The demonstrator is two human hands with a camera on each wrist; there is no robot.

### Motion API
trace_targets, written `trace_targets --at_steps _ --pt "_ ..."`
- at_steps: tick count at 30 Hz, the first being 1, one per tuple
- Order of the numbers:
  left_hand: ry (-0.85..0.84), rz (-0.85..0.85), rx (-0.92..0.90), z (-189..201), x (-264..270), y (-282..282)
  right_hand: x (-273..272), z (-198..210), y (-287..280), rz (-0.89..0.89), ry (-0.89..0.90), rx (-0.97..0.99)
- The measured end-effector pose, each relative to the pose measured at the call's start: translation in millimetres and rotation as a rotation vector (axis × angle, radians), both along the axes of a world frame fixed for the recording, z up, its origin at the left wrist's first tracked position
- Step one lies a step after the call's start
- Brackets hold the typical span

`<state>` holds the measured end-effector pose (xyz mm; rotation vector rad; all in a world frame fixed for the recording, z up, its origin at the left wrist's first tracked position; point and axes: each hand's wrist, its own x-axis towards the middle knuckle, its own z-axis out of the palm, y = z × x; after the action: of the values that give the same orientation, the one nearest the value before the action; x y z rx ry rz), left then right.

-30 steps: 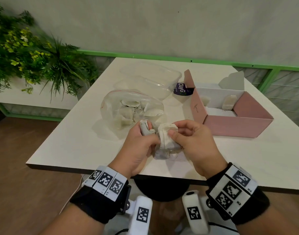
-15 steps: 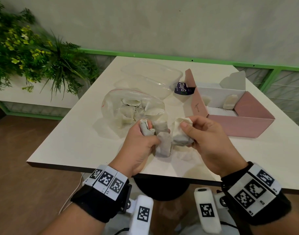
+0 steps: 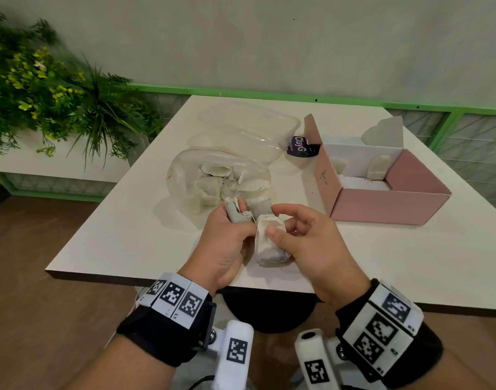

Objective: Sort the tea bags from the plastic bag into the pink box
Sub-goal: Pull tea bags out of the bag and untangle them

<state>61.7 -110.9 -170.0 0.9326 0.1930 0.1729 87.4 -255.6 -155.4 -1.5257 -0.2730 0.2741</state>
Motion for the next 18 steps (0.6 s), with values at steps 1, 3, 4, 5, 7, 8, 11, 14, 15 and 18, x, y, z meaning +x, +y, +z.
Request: trace_targets --at_steps 1,3,4,5,7,8,11,14,15,18 --pt "0.003 0.007 -0.003 -1.1 0.7 0.8 -0.6 -1.6 1.6 -0.021 -0.029 -0.014" --pt "0.009 0.021 0.014 -1.1 0.7 0.8 -2.0 -5.3 4.1 -0.071 -0.076 -0.032" --pt "0.016 0.022 0.034 -0.5 0.4 0.7 -2.6 -7.6 5.1 -0.098 -0.089 -0.030" --pt "0.021 0.015 0.051 -0.4 -0.1 0.7 -3.3 -9.4 5.5 -0.126 -0.099 -0.022" --pt "0.009 -0.015 0.056 1.6 -2.1 1.0 -4.5 -12.4 6.7 -0.171 -0.119 -0.006" --pt "-0.001 -0.032 0.047 2.6 -3.1 1.3 -5.1 -13.3 7.5 -0.183 -0.126 -0.001" --pt "-0.002 -0.051 0.045 3.8 -5.1 2.6 -5.5 -15.5 9.5 -0.198 -0.144 0.003" --pt "-0.009 -0.070 0.036 5.3 -6.5 2.0 -6.5 -17.9 10.4 -0.192 -0.172 -0.001" --pt "-0.011 -0.080 0.029 5.3 -6.9 1.9 -7.2 -18.6 10.5 -0.191 -0.185 -0.006" --pt "-0.016 -0.088 0.001 6.2 -6.8 1.4 -7.5 -21.5 8.3 -0.186 -0.199 -0.003"
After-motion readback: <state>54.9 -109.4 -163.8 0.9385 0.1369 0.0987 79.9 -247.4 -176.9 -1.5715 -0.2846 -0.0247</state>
